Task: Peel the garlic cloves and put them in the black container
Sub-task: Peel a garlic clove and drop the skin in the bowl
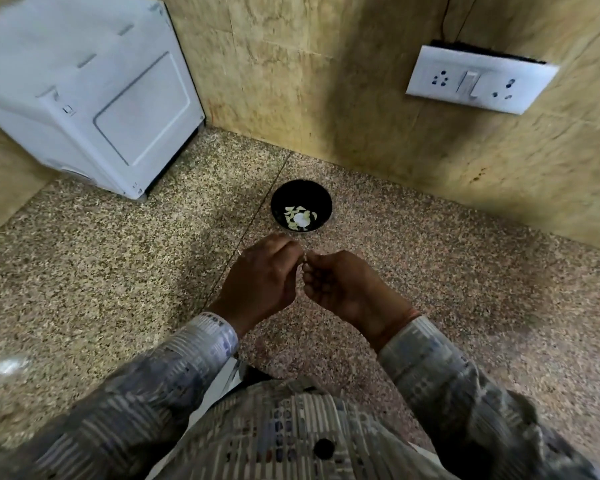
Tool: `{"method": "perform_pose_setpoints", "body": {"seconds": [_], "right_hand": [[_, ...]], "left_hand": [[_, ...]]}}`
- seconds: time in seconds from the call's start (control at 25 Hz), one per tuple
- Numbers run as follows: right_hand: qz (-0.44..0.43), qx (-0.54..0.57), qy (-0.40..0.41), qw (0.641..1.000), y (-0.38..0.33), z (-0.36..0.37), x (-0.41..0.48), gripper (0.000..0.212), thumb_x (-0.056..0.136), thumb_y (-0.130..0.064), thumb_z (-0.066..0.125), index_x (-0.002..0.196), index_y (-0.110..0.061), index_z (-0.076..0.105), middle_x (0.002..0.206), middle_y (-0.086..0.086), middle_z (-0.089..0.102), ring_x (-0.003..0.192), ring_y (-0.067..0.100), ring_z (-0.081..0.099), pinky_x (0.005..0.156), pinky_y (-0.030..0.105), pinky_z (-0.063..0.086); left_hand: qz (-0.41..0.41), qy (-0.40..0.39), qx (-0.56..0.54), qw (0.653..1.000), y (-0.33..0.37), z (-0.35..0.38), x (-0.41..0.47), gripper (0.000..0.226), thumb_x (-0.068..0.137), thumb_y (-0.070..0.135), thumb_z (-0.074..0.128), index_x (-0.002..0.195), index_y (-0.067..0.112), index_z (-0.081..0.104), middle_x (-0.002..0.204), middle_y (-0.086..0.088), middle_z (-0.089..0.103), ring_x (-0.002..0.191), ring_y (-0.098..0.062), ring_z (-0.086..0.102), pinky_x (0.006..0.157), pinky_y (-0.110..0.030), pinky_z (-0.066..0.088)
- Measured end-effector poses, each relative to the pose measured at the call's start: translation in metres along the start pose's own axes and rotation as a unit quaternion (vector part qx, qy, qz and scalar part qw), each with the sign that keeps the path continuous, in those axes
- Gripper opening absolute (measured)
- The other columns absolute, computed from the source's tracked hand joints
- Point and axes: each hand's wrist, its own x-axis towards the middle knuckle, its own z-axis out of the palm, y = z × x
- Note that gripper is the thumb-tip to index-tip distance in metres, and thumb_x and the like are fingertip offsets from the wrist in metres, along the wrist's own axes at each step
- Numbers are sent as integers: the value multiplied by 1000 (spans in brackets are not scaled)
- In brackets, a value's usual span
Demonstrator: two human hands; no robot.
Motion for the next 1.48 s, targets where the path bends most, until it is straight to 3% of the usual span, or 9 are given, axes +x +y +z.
{"method": "perform_pose_setpoints", "body": {"seconds": [0.12,0.24,0.28,0.48,0.56,0.68,0.96,1.2,1.48], "right_hand": [[-302,-247,40,920,8,-14,-6,10,96,-10,70,89,-13,76,79,2,74,67,11,66,69,32,56],[-593,-427,29,682,6,-31,-4,4,92,-13,76,94,-14,79,89,-6,75,81,5,69,74,22,55],[-605,-426,14,673,4,-35,-3,5,92,-13,76,96,-14,79,90,-6,76,83,7,70,76,23,55],[-164,-44,-83,982,-5,-19,-26,13,98,-3,61,92,-8,71,82,9,71,73,18,67,74,34,57],[-94,31,-134,986,-10,-19,-30,11,101,-6,58,96,-6,67,80,8,67,72,15,64,74,29,55],[-269,-32,-141,952,-7,-24,-36,18,100,-6,60,106,10,67,87,21,66,80,25,62,79,34,52],[-314,-13,-136,939,-5,-23,-45,19,103,-8,58,111,6,67,100,32,67,90,34,64,83,38,56],[-268,35,-137,953,0,-20,-46,27,101,-9,62,122,9,64,102,25,70,86,24,69,81,34,60],[-401,-149,-20,904,13,-17,-36,18,94,-26,71,105,-14,78,97,12,79,93,36,76,88,61,60]], "left_hand": [[-243,8,-214,946,25,-7,10,15,94,9,60,81,9,67,76,-7,65,65,-22,58,59,-33,46],[-568,-27,-614,548,44,-23,27,23,94,6,52,77,4,68,67,-12,61,53,-20,56,52,-30,48],[-582,-31,-636,507,48,-25,28,24,96,5,51,79,3,68,68,-12,62,54,-19,58,51,-29,49],[-342,79,-269,897,64,-15,12,18,97,14,64,81,19,70,69,3,69,62,-15,64,56,-27,52],[-332,97,-351,870,63,-15,15,18,98,14,64,81,17,71,73,-2,71,66,-16,65,62,-31,54],[-373,78,-577,723,64,-29,21,22,98,-2,57,85,6,72,75,-14,67,66,-20,61,64,-35,52],[-363,67,-632,681,77,-38,22,23,99,-3,55,86,5,74,79,-14,72,66,-17,63,61,-28,55],[-360,102,-549,747,83,-37,19,12,97,2,65,94,-5,75,86,-23,74,70,-24,67,64,-32,57],[-407,165,-539,719,95,-31,13,10,91,-8,69,100,-8,74,86,-21,77,74,-32,77,68,-30,61]]}}
